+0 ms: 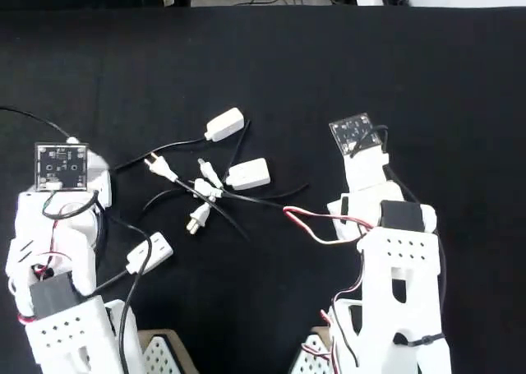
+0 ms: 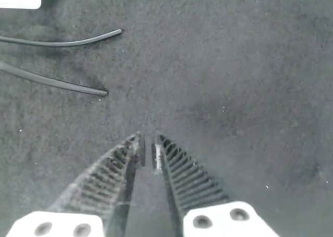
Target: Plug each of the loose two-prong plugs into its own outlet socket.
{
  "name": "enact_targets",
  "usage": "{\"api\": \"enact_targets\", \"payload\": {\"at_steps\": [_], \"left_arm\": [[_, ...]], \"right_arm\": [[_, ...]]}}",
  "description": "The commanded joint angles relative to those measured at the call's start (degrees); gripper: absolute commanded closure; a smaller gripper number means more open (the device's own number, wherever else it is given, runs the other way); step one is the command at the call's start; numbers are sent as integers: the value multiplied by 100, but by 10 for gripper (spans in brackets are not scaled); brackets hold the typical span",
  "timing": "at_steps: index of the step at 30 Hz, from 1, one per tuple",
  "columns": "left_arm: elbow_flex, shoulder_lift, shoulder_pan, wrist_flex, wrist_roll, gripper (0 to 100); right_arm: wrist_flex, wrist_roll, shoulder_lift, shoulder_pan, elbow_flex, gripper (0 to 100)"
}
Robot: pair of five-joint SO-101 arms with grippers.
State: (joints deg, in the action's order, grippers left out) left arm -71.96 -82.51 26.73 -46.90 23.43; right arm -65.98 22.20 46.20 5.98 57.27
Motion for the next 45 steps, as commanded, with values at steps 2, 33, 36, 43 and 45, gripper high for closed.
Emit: {"api": "enact_targets", "payload": {"at_steps": [2,33,36,43,45], "left_arm": [[-532,-35,295,1284,-88,970],[4145,4431,734,-3209,510,657],[4462,3815,646,-4114,1108,657],[3714,2488,-1121,-5336,3165,657],[2993,2514,-1648,-5037,3473,657]], "right_arm": [[105,53,13,-70,-13,967],[97,158,13,-88,40,963],[97,158,13,-88,40,963],[97,158,13,-88,40,963],[97,158,13,-88,40,963]]}}
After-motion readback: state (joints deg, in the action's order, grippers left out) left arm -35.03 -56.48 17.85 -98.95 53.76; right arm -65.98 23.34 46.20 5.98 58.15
